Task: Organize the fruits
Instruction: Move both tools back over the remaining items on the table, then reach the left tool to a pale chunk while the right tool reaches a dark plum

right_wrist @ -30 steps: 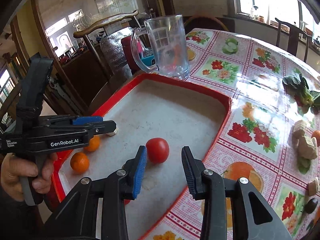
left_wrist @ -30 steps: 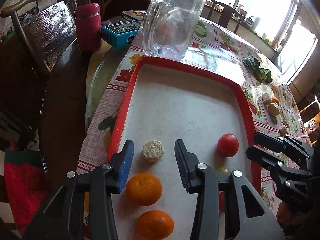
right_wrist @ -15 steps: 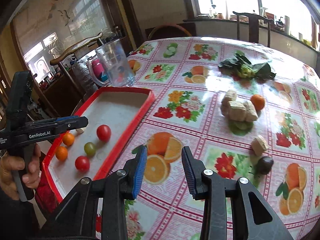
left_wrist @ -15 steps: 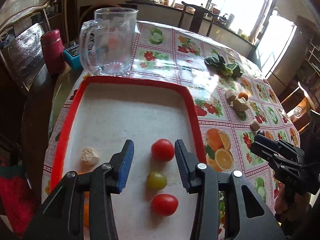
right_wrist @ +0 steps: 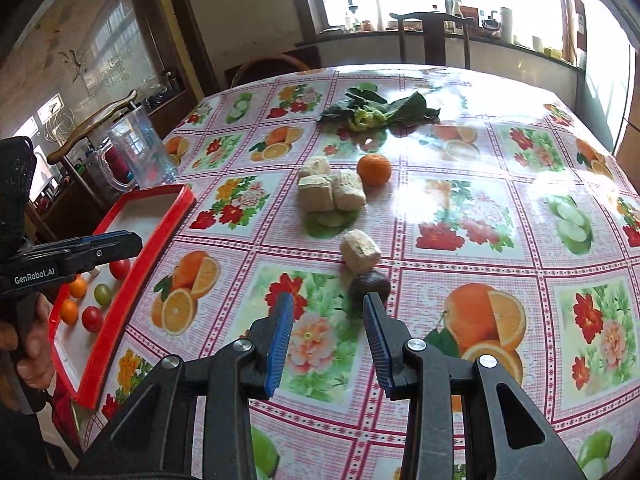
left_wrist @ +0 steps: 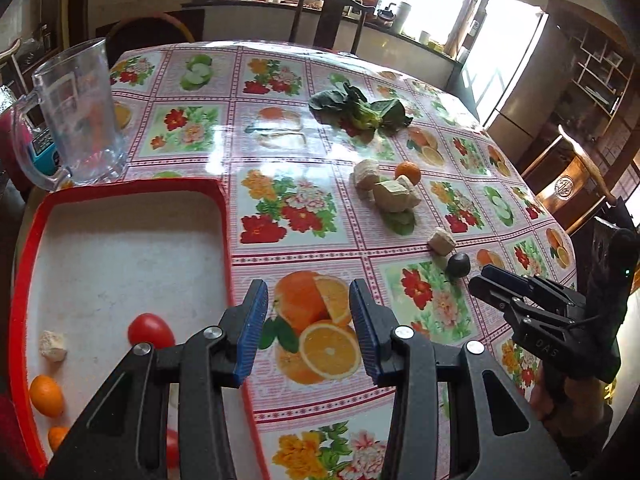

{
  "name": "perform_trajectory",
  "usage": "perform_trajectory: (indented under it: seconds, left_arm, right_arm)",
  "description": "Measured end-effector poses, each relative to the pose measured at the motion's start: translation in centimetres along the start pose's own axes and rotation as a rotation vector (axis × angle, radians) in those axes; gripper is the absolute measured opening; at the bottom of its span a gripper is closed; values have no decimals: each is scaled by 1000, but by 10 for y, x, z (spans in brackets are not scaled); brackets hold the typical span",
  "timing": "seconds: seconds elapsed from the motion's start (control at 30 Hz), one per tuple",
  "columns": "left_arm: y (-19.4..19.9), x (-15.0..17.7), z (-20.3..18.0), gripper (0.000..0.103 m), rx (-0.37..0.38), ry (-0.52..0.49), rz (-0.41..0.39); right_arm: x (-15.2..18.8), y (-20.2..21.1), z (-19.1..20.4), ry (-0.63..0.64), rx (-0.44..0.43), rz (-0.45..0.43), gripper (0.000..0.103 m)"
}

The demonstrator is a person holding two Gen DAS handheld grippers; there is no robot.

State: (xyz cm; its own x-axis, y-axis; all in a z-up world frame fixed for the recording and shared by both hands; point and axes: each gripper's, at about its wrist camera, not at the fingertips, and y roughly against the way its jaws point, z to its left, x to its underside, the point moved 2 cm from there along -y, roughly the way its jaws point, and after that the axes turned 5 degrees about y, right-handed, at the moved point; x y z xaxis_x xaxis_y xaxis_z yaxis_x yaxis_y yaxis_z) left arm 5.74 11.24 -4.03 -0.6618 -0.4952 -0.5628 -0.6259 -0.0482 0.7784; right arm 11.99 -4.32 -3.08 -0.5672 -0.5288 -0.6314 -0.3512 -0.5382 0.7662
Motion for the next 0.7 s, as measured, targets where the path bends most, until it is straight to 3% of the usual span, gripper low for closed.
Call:
perform_trajectory:
  seconds: [0.3, 0.7]
  left_arm:
    - [-44, -21, -41, 40, 24, -34, 42]
    - [-117, -55, -71, 40, 68, 13, 115]
  right_arm:
    - [-2, -22, -15, 6, 20, 26, 37]
    - [-6, -37, -20, 9, -18, 25, 37]
